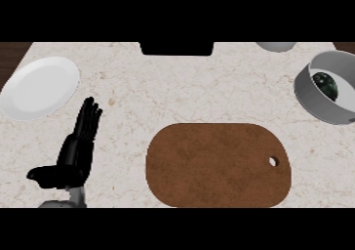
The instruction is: Pick the eggplant from the cutting board and place it in the pot
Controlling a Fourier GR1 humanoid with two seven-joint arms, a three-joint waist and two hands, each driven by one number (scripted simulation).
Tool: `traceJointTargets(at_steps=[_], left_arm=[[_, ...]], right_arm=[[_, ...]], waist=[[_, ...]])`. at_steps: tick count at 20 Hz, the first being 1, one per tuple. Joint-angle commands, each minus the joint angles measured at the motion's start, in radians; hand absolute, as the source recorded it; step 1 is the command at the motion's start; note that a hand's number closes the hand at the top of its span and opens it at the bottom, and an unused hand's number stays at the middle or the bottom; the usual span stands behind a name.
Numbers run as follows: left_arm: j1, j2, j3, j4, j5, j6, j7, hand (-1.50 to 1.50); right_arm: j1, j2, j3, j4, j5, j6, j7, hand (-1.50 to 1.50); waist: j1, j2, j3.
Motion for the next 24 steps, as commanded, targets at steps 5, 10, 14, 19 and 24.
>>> traceJointTargets(at_steps=[5,10,14,19,24], left_arm=[[-0.027,0.002,0.028,0.059,0.000,-0.010,-0.038,0.00],[0.003,-0.029,-0.009,0.040,-0.016,-0.002,-0.056,0.00],[-0.032,-0.019,0.011,0.035,-0.008,-0.001,-0.020,0.00],[-0.042,-0.020,-0.002,0.027,-0.015,-0.006,0.001,0.00],[-0.050,-0.023,0.002,0.038,-0.016,-0.006,-0.016,0.00]], right_arm=[[0.037,-0.124,-0.101,0.132,-0.093,0.072,-0.140,-1.50],[0.100,-0.159,-0.127,0.164,-0.117,0.138,-0.240,-1.50],[0.113,-0.210,-0.128,0.188,-0.118,0.167,-0.229,-1.50],[0.162,-0.253,-0.160,0.211,-0.146,0.195,-0.250,-1.50],[0.150,-0.257,-0.210,0.220,-0.190,0.130,-0.240,-1.50]], waist=[[0.007,0.007,0.003],[0.008,0.008,0.004],[0.011,0.009,0.005],[0.008,0.009,0.007],[0.018,0.013,0.009]])
